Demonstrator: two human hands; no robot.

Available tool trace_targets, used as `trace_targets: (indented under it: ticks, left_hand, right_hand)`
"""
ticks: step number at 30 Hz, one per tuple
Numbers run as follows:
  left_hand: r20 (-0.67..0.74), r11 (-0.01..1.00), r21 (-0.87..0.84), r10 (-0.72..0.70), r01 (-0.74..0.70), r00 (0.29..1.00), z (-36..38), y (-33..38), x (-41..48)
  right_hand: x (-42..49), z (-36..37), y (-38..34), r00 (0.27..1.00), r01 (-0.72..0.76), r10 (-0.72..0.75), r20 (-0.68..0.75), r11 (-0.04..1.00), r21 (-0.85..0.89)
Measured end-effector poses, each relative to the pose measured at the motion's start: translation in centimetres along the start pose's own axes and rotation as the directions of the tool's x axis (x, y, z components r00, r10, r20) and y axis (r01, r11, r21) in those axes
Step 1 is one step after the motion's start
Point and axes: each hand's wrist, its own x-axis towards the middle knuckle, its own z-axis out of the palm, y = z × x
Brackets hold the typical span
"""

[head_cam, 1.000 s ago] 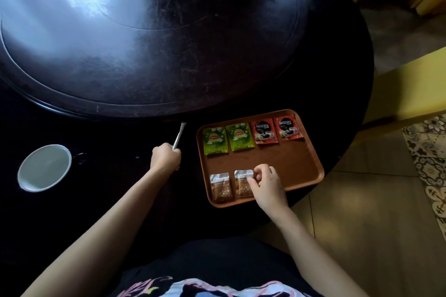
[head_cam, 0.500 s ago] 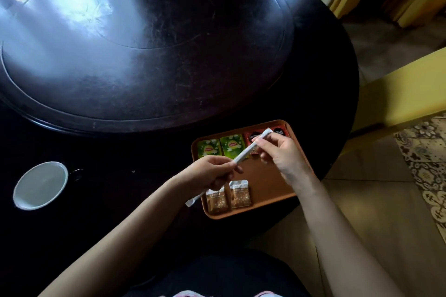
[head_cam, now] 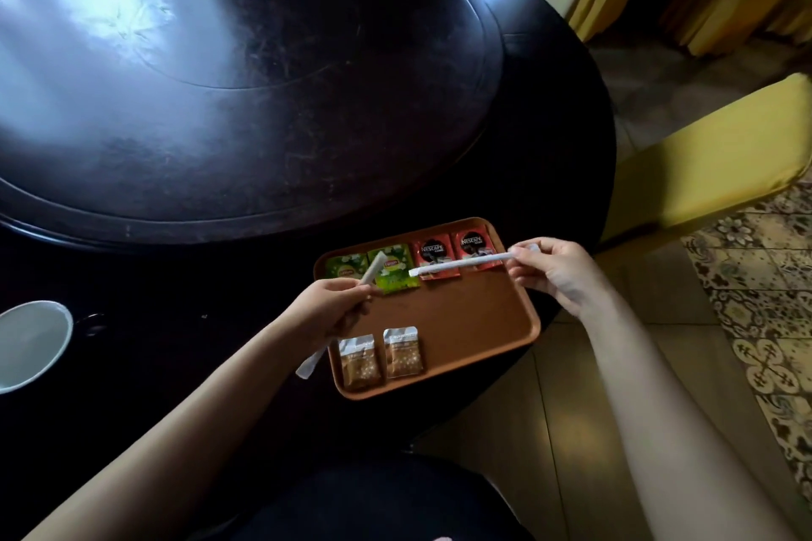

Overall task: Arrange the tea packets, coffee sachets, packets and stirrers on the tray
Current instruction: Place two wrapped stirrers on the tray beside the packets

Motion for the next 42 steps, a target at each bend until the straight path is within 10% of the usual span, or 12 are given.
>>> trace_targets:
  ticks: [6,14,30,34,39,42]
  left_hand:
    - [-0.074,0.989,-0.113,-0.108,0.1,0.991,-0.3,-1.4,0.0]
    - [-0.112,0.978,-0.169,-0.14,0.12,0.984,0.4,-2.0,0.0]
    - [-0.197,0.992,-0.014,-0.127,0.127,0.972,2.3,-2.3,-0.1]
    - [-0.17,0.987,0.14,-0.057,0.081,0.984,3.8,-2.0,0.0]
    - [-0.008,0.964,0.261,0.06,-0.056,0.998,7.1,-1.0,0.6]
    - [0.012,0.961,0.264,0.086,-0.086,0.996,8.0,-0.5,0.9]
  right_hand:
    - [0.6,-0.3,3.6,0.988,-0.143,0.154,0.021,0.954,-0.262]
    - [2.1,1.4,6.2,0.987,0.014,-0.123,-0.105,0.711,-0.703]
    - [3.0,1.1,8.3,0.964,0.143,-0.267,-0.01,0.548,-0.824]
    - [1.8,2.0,5.8,0.949,0.221,-0.315,-0.013,0.694,-0.685]
    - [-0.9,4.7,2.7,0.921,0.27,-0.151,0.36,0.912,-0.31]
    - [-0.9,4.6,2.7,0.942,0.246,-0.168,0.291,0.936,-0.253]
